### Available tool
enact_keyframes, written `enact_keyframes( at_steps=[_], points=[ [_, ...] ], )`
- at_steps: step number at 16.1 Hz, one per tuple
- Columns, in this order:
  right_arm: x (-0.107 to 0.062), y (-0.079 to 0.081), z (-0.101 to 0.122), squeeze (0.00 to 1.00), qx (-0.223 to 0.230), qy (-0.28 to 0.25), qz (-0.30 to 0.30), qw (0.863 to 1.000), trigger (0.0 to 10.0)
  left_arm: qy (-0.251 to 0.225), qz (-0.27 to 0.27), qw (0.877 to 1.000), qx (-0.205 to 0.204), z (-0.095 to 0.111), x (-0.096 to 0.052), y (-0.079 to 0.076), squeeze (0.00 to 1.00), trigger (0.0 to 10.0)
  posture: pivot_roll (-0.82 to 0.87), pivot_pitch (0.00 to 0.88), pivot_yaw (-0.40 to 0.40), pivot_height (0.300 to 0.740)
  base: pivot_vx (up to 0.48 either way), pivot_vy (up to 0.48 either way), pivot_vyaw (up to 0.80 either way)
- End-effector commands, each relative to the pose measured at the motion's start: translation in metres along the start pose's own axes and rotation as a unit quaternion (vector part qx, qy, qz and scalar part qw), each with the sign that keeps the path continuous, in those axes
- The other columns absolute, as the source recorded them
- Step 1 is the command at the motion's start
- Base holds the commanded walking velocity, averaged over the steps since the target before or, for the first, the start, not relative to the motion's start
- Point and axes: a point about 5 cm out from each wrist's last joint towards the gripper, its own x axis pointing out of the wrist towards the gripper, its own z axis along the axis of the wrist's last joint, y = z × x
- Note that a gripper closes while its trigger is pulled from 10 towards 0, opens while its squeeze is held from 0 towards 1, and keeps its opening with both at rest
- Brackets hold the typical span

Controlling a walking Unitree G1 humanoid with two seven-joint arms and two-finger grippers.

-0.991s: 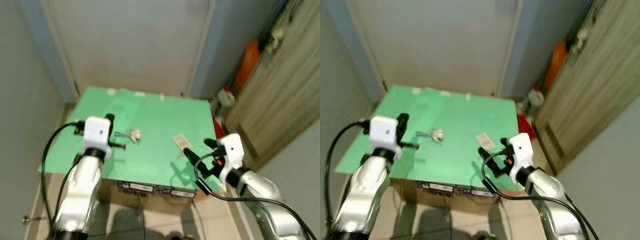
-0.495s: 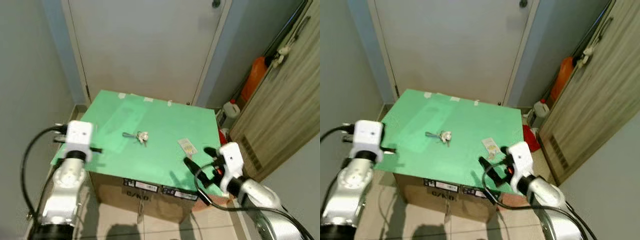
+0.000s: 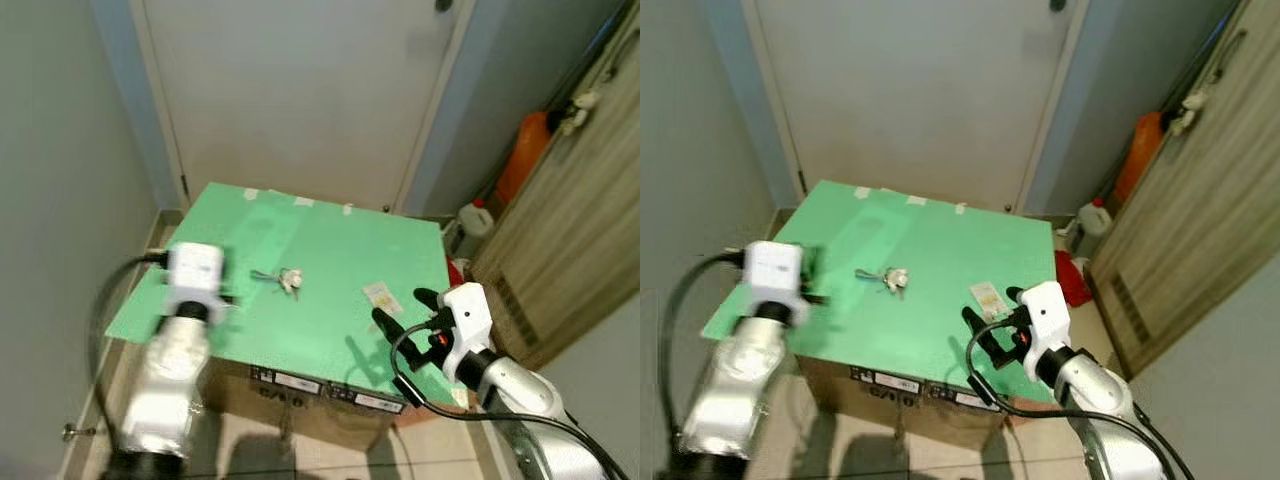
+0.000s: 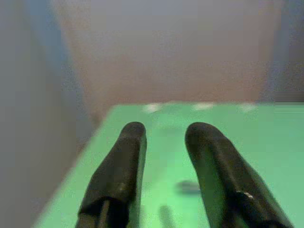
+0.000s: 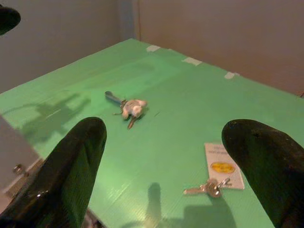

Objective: Hang keys on a hook

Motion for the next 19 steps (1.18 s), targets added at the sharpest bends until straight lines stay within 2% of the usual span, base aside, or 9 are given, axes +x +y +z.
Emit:
enact_keyframes(
  at_steps=[1,2,5,8,9,12,14,17,19],
  points=[
    [0.000,-0.008,0.002,0.00,-0.003,-0.008,-0.037,0.999,10.0,-0.017,0.008,0.999,-0.050,0.013,-0.004,0.001,1.00,10.0,-0.03,0.000,-0.050,0.740,0.000,0.000,0.00],
    [0.002,-0.009,0.003,0.00,0.003,-0.012,-0.047,0.999,10.0,-0.020,0.017,0.998,-0.064,0.016,-0.006,0.004,1.00,10.0,-0.02,0.000,-0.050,0.740,0.000,0.000,0.00],
    [0.006,-0.012,0.007,0.00,0.020,-0.030,-0.072,0.997,10.0,-0.067,-0.021,0.997,-0.014,0.033,-0.021,-0.005,1.00,10.0,0.00,0.000,-0.042,0.740,0.000,0.000,0.00],
    [0.008,-0.013,0.008,0.00,0.024,-0.037,-0.086,0.995,10.0,-0.048,-0.013,0.998,-0.044,0.030,-0.042,-0.010,1.00,10.0,0.00,0.000,-0.043,0.740,0.000,0.000,0.00],
    [0.008,-0.013,0.007,0.00,0.023,-0.036,-0.088,0.995,10.0,-0.041,-0.017,0.998,-0.037,0.028,-0.045,-0.012,1.00,10.0,0.00,0.000,-0.046,0.740,0.000,0.000,0.00],
    [0.006,-0.017,0.014,0.00,0.002,-0.062,-0.100,0.993,10.0,-0.042,-0.013,0.999,-0.029,0.023,-0.046,-0.011,1.00,10.0,-0.01,0.000,-0.053,0.740,0.000,0.000,0.00],
    [0.003,-0.019,0.021,0.00,0.004,-0.099,-0.116,0.988,10.0,-0.086,0.008,0.996,0.006,0.030,-0.051,-0.008,1.00,10.0,-0.01,0.000,-0.055,0.740,0.000,0.000,0.00],
    [0.004,-0.019,0.020,0.00,0.009,-0.097,-0.116,0.988,10.0,-0.080,0.027,0.995,0.048,0.021,-0.056,-0.002,1.00,10.0,-0.01,0.000,-0.055,0.740,0.000,0.000,0.00],
    [0.006,-0.020,0.018,0.00,0.004,-0.098,-0.118,0.988,10.0,-0.068,0.039,0.997,0.030,0.015,-0.056,0.001,1.00,10.0,-0.01,0.000,-0.058,0.740,0.000,0.000,0.00]
  ],
)
